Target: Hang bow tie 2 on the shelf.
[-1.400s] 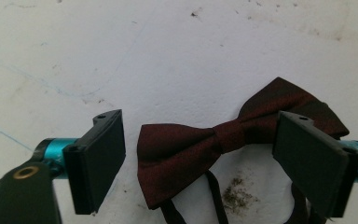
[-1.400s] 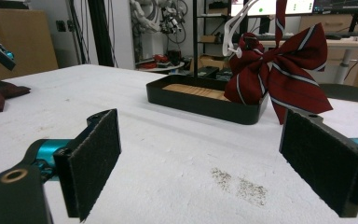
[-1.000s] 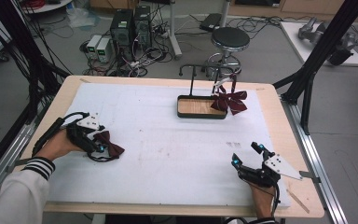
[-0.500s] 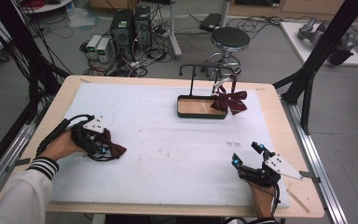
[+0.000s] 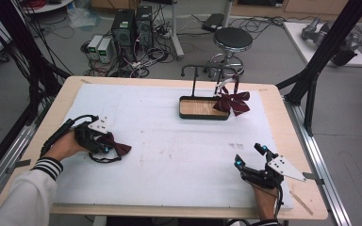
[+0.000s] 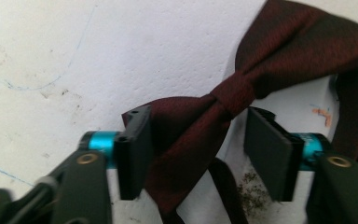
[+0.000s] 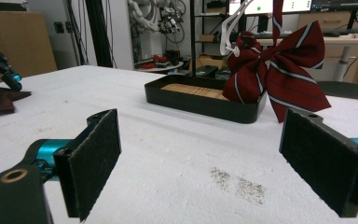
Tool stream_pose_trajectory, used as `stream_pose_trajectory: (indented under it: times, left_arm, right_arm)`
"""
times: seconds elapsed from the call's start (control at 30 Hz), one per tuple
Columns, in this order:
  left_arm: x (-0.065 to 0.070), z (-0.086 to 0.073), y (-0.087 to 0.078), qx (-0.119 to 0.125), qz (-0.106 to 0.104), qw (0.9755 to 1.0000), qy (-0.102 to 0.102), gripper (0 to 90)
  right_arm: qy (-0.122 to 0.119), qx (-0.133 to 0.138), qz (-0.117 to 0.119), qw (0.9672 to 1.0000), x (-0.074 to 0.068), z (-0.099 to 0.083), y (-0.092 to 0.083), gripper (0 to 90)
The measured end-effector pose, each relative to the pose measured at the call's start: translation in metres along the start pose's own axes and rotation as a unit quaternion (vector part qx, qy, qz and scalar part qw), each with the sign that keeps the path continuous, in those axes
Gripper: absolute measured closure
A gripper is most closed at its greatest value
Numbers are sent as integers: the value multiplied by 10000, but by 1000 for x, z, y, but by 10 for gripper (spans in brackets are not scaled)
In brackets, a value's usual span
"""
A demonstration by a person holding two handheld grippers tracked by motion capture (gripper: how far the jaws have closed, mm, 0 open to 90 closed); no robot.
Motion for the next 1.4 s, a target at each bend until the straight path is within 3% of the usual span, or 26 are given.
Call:
stream_pose_trajectory:
  times: [0.07,0.43,0.7,1.0,1.17,1.4]
  left_arm:
    - [0,2,0,-106,35,9999,-43,571]
    - [-1,8,-2,-136,224,9975,-652,750]
    - [0,6,-6,47,216,9940,-1069,791]
    - [-1,5,-9,250,295,9899,-1362,792]
    - [-2,7,-18,723,341,9820,-1709,794]
    - [-6,11,-33,1466,374,9638,-2195,794]
  right_arm:
    - [-9,0,-3,10000,0,0,0,117]
    - [-15,-1,-6,10000,0,0,0,117]
    - [-31,3,1,10000,0,0,0,117]
    - [-15,12,5,10000,0,0,0,117]
    - [-14,29,10,10000,1,0,0,117]
    - [5,13,19,10000,0,0,0,117]
Point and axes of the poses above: each handheld gripper's, and its own axes: y roughly forward along the jaws, z roughly out of its top, x roughly to its right, the point moved 4 cm from there along y, roughly forward along the jaws, and after that the axes turned 1 degree about -x, right-handed, at the moved point
